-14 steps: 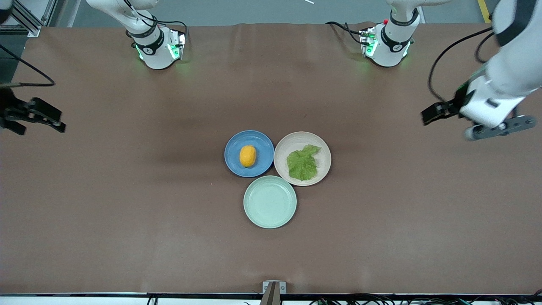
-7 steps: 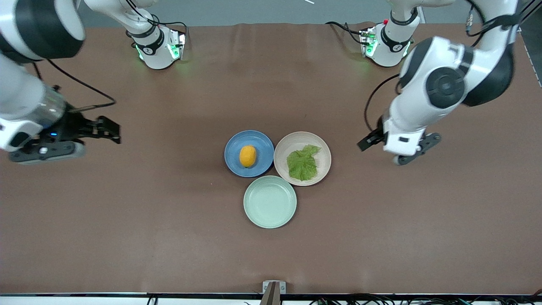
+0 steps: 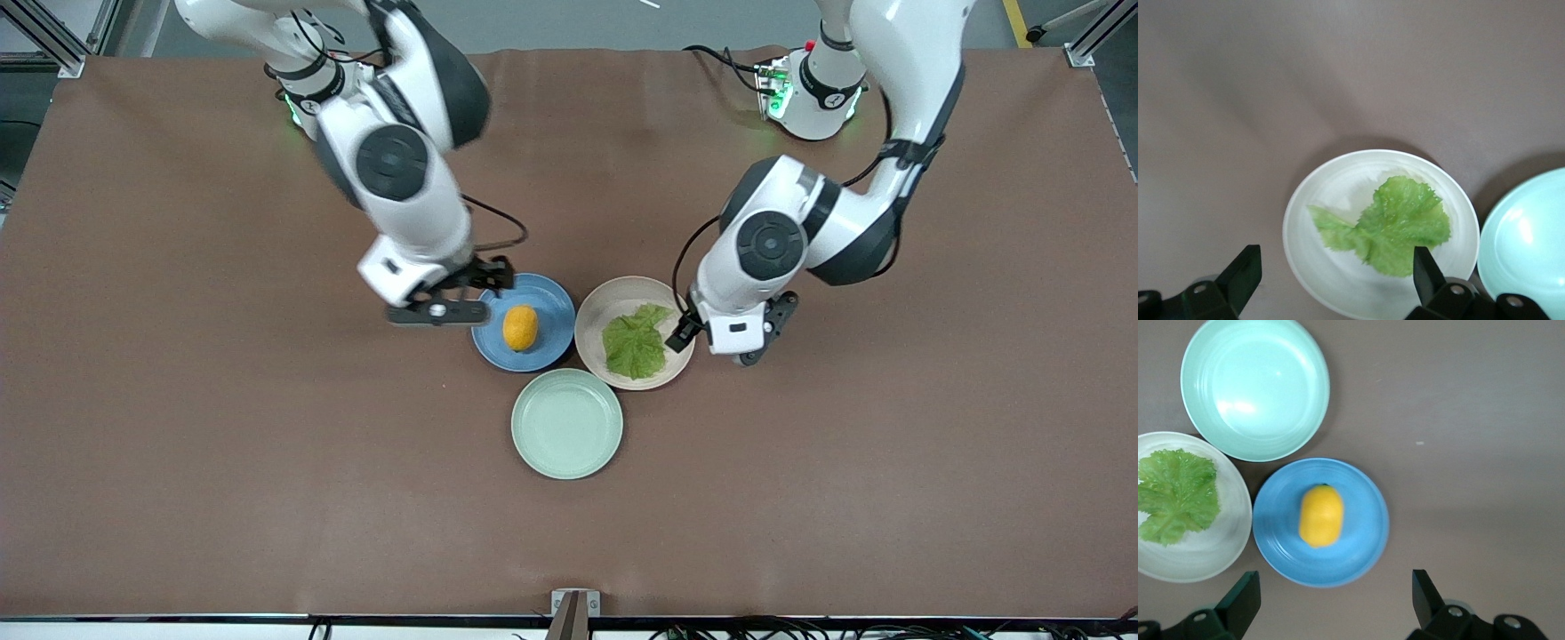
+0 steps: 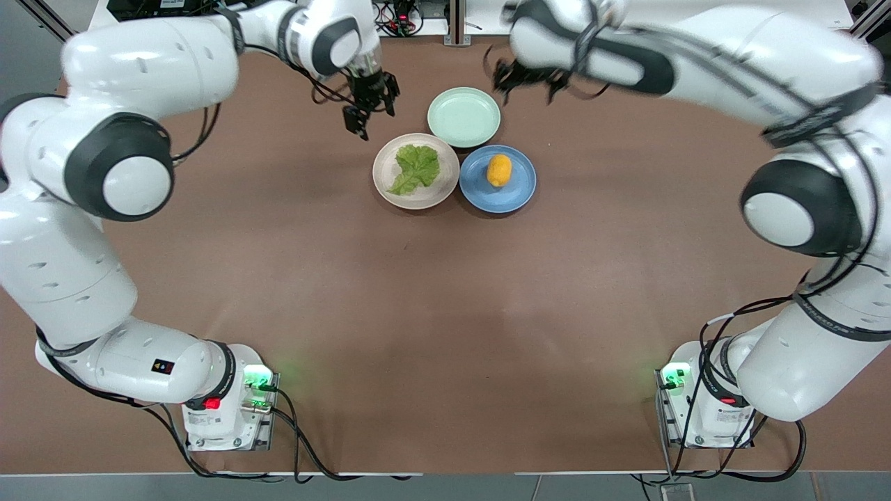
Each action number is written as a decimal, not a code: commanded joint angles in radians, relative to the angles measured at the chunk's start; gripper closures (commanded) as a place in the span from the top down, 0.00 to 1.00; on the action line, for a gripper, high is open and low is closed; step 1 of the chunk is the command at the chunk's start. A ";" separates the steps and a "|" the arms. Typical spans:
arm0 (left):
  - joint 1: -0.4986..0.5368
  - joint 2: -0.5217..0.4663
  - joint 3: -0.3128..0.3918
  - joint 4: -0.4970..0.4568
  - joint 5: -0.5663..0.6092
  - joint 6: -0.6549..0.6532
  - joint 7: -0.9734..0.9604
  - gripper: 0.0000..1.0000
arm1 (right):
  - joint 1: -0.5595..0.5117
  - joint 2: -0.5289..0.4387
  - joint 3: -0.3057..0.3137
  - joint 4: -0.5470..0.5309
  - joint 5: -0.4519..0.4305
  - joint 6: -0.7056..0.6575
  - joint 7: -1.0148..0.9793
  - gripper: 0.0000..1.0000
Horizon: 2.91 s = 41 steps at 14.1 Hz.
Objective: Pick lemon and lettuce from plates
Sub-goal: 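Lower the right gripper onto the lemon while the left gripper grasps the lettuce, then lift the lemon with the right gripper while the left gripper lifts the lettuce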
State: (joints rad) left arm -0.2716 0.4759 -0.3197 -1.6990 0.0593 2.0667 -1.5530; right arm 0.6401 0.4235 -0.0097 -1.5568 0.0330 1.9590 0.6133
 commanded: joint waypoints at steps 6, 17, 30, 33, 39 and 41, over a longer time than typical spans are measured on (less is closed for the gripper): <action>-0.080 0.182 0.005 0.016 0.089 0.211 -0.382 0.92 | 0.041 0.159 -0.013 -0.103 0.002 0.256 0.115 1.00; -0.089 0.219 0.007 0.019 0.189 0.211 -0.521 0.04 | 0.072 0.245 -0.012 -0.147 0.048 0.374 0.115 0.73; 0.152 -0.074 -0.002 0.019 0.188 0.007 -0.049 0.00 | -0.144 -0.142 -0.026 -0.164 0.036 -0.127 -0.020 0.22; 0.277 -0.057 -0.002 -0.005 0.188 0.013 0.160 0.00 | -0.330 -0.207 -0.026 -0.239 0.034 -0.147 -0.262 0.22; 0.434 0.084 0.001 -0.022 0.191 0.091 0.326 0.01 | -0.664 -0.183 -0.026 -0.443 0.033 0.169 -0.788 0.23; 0.460 0.122 -0.001 -0.019 0.195 0.119 0.327 0.04 | -0.704 -0.138 -0.026 -0.521 0.031 0.326 -0.806 0.23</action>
State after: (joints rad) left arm 0.1686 0.5695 -0.3083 -1.7226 0.2412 2.1625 -1.2351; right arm -0.0324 0.2711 -0.0602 -1.9897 0.0679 2.1609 -0.1711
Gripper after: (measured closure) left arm 0.956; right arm 0.392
